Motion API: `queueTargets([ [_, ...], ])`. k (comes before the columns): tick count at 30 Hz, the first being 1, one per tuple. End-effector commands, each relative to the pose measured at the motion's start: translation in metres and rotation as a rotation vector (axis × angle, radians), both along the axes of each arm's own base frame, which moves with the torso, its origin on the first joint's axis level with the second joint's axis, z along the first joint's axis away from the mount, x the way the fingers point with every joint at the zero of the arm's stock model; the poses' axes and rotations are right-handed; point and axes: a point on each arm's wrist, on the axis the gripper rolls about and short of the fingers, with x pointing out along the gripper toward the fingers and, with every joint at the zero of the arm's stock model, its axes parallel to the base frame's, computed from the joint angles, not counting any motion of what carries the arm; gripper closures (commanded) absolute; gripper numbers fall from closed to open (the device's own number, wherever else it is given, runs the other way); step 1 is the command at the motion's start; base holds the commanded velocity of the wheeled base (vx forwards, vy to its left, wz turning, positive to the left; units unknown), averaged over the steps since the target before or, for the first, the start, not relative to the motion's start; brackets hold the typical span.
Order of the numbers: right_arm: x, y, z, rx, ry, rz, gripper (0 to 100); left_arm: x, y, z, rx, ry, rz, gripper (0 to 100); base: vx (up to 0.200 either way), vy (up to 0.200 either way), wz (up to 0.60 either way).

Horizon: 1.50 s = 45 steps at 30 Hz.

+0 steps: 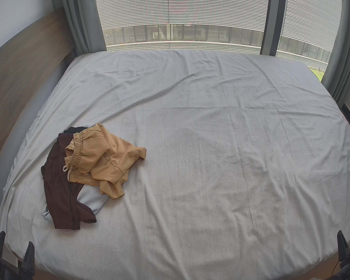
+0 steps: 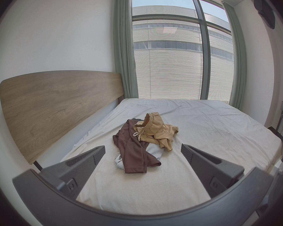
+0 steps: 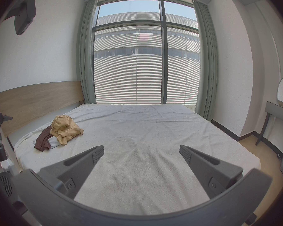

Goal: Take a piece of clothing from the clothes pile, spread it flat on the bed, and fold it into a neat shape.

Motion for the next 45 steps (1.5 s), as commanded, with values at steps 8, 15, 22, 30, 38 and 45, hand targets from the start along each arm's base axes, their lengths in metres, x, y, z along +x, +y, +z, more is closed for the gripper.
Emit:
queueTargets([
  [8,0.000,0.000,-0.005,0.000,0.006,-0.001,0,0.001,0.000,-0.005,-0.002,0.019,0.002,0,0.000,0.000,0.00],
  [15,0.000,0.000,-0.005,0.003,0.006,-0.003,0,0.000,0.000,0.008,-0.011,-0.045,0.011,0,0.000,0.000,0.00],
  [22,0.000,0.000,-0.005,0.005,0.006,-0.003,0,0.004,0.001,0.058,-0.012,-0.108,0.006,0,0.000,0.000,0.00],
  [30,0.000,0.000,-0.005,0.003,0.006,-0.001,0,0.018,0.002,0.085,-0.097,-0.116,-0.112,0,0.000,0.000,0.00],
  [38,0.000,0.000,-0.005,-0.004,0.008,0.005,0,0.046,0.001,0.132,-0.123,-0.136,-0.119,0,0.000,0.000,0.00],
  [45,0.000,0.000,-0.005,0.000,0.005,0.008,0,0.083,-0.002,0.169,-0.202,-0.125,-0.140,0,0.000,0.000,0.00],
])
